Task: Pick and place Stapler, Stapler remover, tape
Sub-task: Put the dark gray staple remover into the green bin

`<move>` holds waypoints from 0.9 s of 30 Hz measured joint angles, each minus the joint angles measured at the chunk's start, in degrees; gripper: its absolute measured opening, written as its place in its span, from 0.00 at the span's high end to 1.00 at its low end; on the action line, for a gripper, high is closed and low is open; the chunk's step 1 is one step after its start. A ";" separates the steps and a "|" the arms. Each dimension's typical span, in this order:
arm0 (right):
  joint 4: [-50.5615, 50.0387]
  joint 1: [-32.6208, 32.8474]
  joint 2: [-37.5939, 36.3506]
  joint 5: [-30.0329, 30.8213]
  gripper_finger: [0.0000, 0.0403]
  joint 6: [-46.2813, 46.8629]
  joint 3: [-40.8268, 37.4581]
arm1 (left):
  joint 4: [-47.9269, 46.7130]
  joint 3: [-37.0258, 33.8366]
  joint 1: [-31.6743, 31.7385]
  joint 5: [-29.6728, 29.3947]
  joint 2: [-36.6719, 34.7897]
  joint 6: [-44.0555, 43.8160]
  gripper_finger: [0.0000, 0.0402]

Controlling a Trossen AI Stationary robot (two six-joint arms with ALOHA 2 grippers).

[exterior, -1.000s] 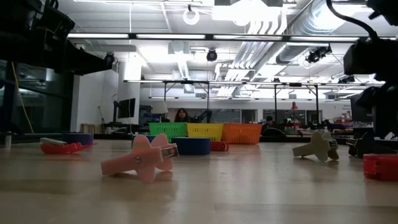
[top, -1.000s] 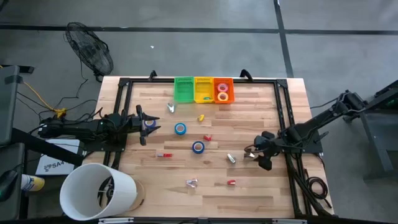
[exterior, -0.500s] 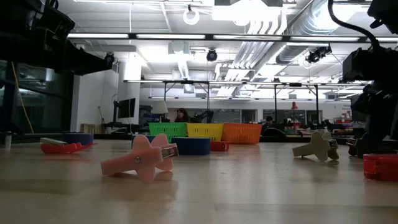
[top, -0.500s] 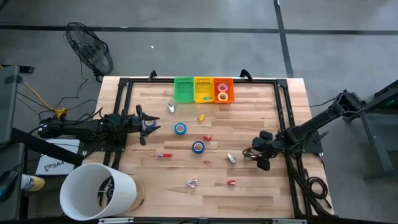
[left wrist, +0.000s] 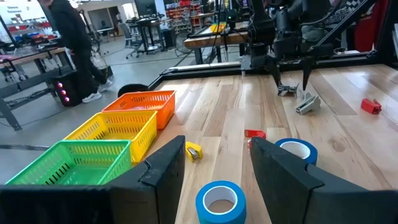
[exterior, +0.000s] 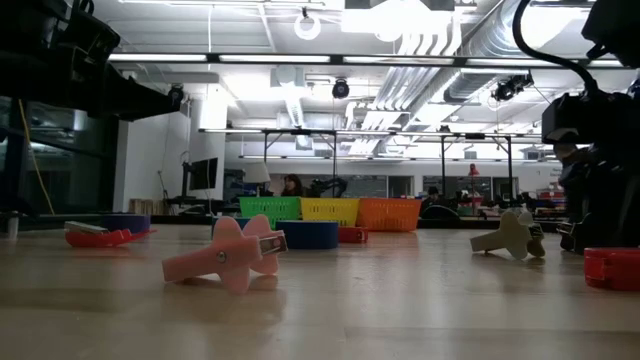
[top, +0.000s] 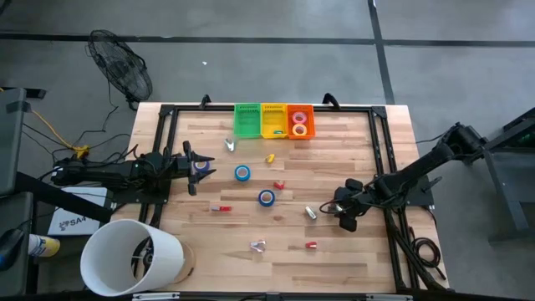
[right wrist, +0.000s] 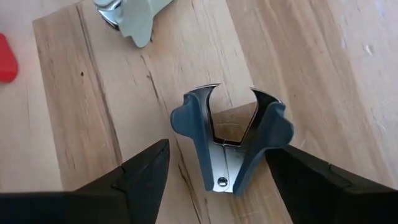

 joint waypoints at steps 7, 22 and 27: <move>-0.04 -0.09 0.09 0.09 0.47 -0.20 -0.05 | 0.00 -0.01 0.00 0.00 0.01 0.00 0.56; -0.44 -0.11 0.34 0.11 0.73 0.28 0.31 | -0.66 -0.01 0.00 -0.02 -0.02 0.00 0.56; -0.56 -0.17 0.49 -1.29 0.81 0.28 1.67 | -3.34 0.01 0.00 -0.02 0.01 0.00 0.56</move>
